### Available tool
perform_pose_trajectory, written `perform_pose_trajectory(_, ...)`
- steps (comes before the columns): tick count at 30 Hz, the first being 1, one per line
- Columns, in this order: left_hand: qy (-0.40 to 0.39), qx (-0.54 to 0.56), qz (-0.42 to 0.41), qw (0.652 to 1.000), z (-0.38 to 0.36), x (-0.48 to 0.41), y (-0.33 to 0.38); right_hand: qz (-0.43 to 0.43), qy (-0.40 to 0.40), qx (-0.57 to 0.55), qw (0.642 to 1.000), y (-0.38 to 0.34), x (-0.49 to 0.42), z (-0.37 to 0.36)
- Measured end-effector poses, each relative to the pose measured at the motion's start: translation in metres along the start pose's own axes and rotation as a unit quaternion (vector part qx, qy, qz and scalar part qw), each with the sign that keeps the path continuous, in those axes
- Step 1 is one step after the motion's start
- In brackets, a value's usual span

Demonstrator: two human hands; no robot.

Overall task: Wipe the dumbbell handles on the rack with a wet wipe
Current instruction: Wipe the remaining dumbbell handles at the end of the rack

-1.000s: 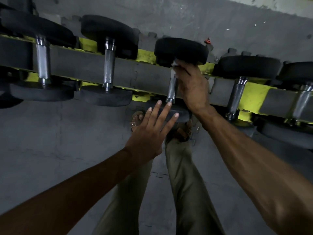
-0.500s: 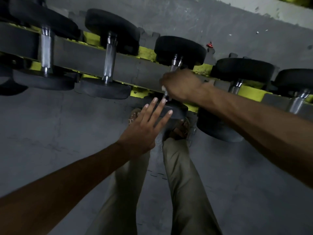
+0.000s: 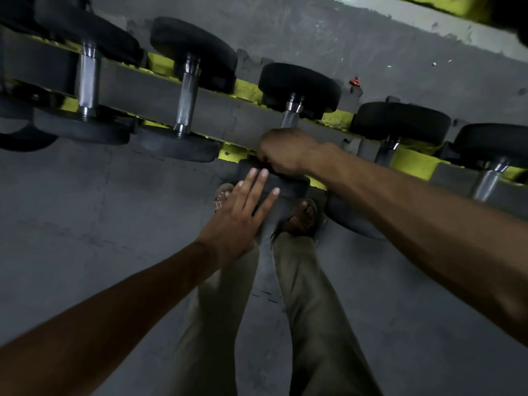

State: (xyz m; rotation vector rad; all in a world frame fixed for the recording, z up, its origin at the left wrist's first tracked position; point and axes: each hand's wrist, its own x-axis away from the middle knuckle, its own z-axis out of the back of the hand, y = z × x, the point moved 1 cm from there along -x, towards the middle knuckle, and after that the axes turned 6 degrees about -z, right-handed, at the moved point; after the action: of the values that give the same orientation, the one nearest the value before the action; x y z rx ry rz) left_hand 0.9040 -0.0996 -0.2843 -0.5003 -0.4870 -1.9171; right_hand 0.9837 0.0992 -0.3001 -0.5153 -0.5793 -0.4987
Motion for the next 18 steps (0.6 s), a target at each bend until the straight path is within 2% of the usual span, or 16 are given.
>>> perform_pose_trajectory(3,0.002,-0.010,0.005,1.000,0.000,0.000,0.001,-0.021,0.109,-0.111,0.988,0.012,0.017,-0.029)
perform_pose_trajectory(5,-0.001,-0.020,-0.001,1.000,0.000,0.000,0.000,-0.050,0.168,-0.146,0.974,0.015,0.019,-0.046)
perform_pose_trajectory(8,0.002,-0.013,-0.001,1.000,-0.003,-0.002,0.001,-0.186,0.219,-0.274,0.918,0.021,0.022,-0.072)
perform_pose_trajectory(10,0.010,-0.005,-0.002,1.000,-0.006,-0.004,0.002,-0.267,0.201,-0.385,0.860,0.024,0.023,-0.091)
perform_pose_trajectory(12,0.016,0.000,-0.003,1.000,-0.009,-0.005,0.001,-0.296,0.160,-0.498,0.799,0.023,0.015,-0.098)
perform_pose_trajectory(13,0.017,0.006,-0.003,1.000,-0.010,-0.005,0.001,-0.307,0.142,-0.561,0.756,0.023,0.008,-0.095)
perform_pose_trajectory(15,0.019,0.015,-0.006,1.000,-0.012,-0.005,0.000,-0.323,0.103,-0.683,0.647,0.026,-0.004,-0.082)
perform_pose_trajectory(18,0.028,0.018,-0.013,0.999,-0.015,-0.004,-0.002,-0.287,0.037,-0.807,0.516,0.034,-0.012,-0.068)
